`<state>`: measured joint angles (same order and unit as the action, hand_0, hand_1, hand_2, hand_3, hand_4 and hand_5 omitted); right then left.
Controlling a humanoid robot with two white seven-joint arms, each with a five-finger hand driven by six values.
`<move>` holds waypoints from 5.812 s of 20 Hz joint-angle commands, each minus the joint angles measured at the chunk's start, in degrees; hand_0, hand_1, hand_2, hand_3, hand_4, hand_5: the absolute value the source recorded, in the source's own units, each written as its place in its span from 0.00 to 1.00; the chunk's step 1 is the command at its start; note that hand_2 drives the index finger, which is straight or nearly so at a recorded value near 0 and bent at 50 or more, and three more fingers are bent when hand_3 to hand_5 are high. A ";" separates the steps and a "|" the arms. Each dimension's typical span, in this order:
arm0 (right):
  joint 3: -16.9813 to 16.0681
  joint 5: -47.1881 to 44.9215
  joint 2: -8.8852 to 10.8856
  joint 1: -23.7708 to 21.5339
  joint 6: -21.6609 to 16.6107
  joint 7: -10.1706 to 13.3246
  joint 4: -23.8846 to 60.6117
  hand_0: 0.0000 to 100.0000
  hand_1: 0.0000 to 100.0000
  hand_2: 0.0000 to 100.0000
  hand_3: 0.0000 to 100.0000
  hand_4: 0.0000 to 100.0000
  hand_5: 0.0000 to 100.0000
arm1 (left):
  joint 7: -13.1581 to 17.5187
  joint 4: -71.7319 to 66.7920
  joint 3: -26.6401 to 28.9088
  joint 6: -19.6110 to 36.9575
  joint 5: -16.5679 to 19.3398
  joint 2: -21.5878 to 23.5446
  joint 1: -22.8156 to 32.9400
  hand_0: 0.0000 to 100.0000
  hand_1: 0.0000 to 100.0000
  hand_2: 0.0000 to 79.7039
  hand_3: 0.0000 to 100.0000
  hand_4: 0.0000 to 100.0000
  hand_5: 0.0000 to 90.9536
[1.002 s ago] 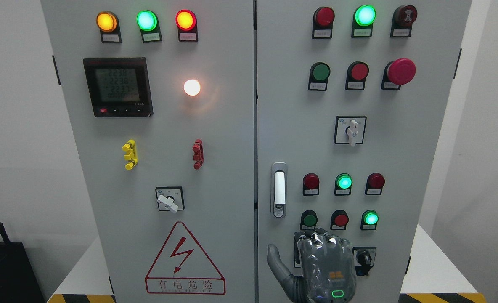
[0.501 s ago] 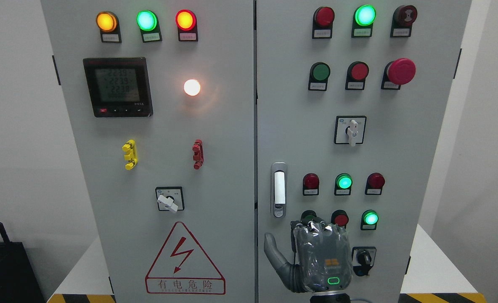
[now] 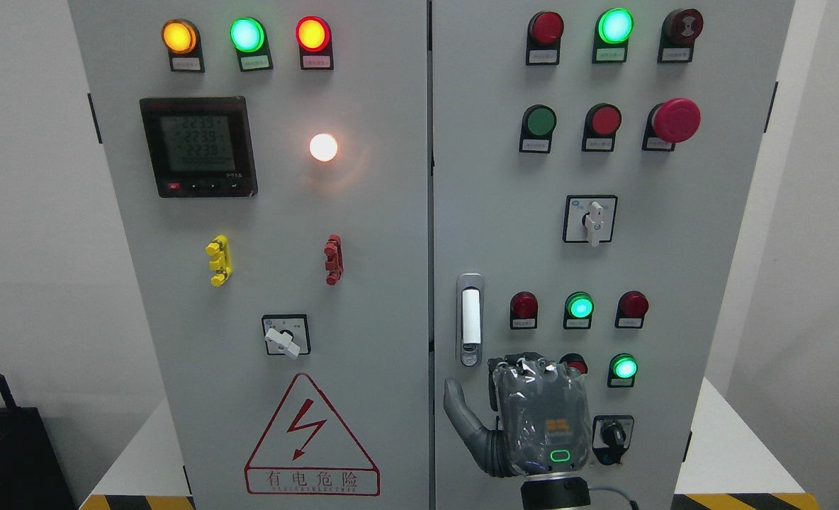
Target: Release door handle
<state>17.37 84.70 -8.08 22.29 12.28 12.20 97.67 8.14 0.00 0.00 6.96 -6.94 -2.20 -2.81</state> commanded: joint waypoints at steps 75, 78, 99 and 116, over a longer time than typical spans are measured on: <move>-2.60 -2.00 -0.35 5.57 -0.15 -2.01 -2.57 0.39 0.12 0.95 1.00 0.95 0.98 | 0.03 -0.97 0.62 -0.02 0.00 0.00 0.00 0.12 0.39 0.00 0.00 0.00 0.00; -2.60 -2.00 -0.35 5.57 -0.15 -1.92 -2.57 0.39 0.12 0.95 1.00 0.95 0.98 | 0.03 -0.97 0.62 -0.02 0.00 0.00 0.00 0.12 0.39 0.00 0.00 0.00 0.00; -4.01 -2.26 -0.27 5.39 -0.06 -1.83 -2.40 0.39 0.13 0.96 1.00 0.95 0.98 | 0.03 -0.97 0.62 -0.02 0.00 0.00 0.00 0.12 0.39 0.00 0.00 0.00 0.00; -4.71 -2.35 0.26 5.39 -0.15 -1.74 -2.22 0.39 0.14 0.95 1.00 0.95 0.98 | 0.03 -0.97 0.62 0.07 0.00 0.00 0.00 0.12 0.39 0.00 0.00 0.00 0.00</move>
<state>13.23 82.37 -8.10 27.69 12.16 10.49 95.38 8.14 0.00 0.00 6.99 -6.94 -2.20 -2.81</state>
